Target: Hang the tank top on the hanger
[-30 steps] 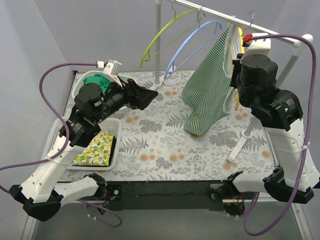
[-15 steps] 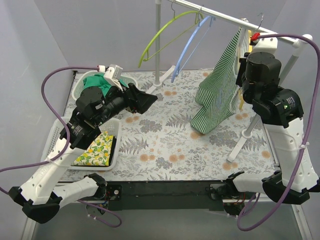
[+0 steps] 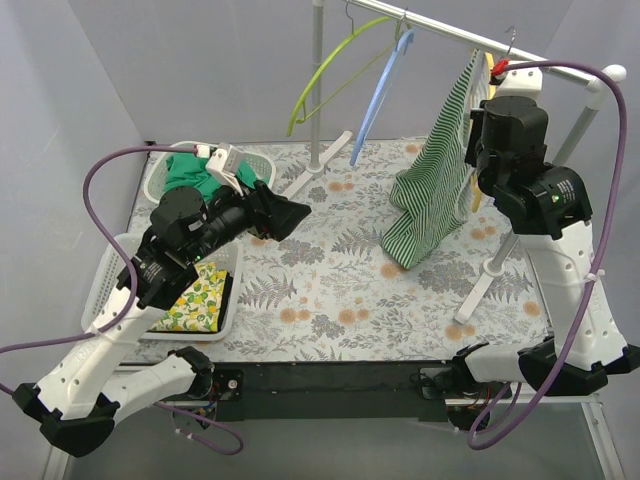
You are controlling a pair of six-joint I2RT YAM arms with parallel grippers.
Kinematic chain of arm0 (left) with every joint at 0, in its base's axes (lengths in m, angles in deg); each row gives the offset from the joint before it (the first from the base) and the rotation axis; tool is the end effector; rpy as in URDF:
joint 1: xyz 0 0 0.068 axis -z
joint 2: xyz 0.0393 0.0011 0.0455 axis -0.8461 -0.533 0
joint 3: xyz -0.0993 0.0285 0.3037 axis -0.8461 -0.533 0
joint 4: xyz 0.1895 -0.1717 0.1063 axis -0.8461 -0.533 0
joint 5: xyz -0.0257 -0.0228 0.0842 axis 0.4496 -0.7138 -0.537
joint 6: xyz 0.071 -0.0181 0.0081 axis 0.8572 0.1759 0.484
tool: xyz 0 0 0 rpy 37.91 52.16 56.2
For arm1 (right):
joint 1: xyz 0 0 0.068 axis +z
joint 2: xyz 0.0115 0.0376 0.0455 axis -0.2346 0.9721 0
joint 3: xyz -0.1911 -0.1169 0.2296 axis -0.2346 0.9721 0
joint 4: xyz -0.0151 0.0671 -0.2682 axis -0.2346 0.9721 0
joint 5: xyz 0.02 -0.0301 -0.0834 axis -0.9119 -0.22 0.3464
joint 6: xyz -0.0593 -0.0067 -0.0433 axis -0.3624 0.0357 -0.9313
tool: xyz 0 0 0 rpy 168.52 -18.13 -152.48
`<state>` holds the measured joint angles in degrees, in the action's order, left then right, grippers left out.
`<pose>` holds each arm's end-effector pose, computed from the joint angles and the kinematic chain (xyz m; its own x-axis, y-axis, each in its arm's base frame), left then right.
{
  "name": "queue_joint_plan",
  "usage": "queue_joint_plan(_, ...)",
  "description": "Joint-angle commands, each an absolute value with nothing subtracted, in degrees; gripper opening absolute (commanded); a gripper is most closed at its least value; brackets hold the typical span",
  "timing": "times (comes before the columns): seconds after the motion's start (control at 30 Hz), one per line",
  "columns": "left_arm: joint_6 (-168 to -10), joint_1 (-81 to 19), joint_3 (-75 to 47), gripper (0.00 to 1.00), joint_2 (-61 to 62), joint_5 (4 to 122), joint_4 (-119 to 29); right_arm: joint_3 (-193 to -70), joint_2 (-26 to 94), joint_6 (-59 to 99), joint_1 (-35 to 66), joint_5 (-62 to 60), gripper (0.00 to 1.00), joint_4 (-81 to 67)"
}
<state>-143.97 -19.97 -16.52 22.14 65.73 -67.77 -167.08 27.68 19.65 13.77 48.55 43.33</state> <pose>0.1532 -0.1336 0.4848 -0.7117 -0.5865 -0.3867 0.2427 0.3114 -0.9188 0.2213 0.0682 0.5907 -0.1914 -0.0066 -0.9815 0.2522 0.9661 -0.0556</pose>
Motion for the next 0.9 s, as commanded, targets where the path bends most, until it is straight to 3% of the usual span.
queue_joint_plan(0.0, -143.76, -20.18, -17.63, 0.71, 23.91, 67.20, -67.93, -166.76, 27.41, 20.81, 12.71, 48.98, 0.01, 36.90)
queue_joint_plan(0.77, -142.71, -20.18, -18.24, 0.71, 24.61, 66.77, -68.29, -152.53, 18.71, 25.12, 12.45, 41.07, 0.01, 34.62)
queue_joint_plan(0.87, -142.70, -20.18, -18.07, 0.72, 24.61, 66.50, -68.29, -152.26, 17.92, 25.38, 12.45, 40.01, 0.07, 34.36)
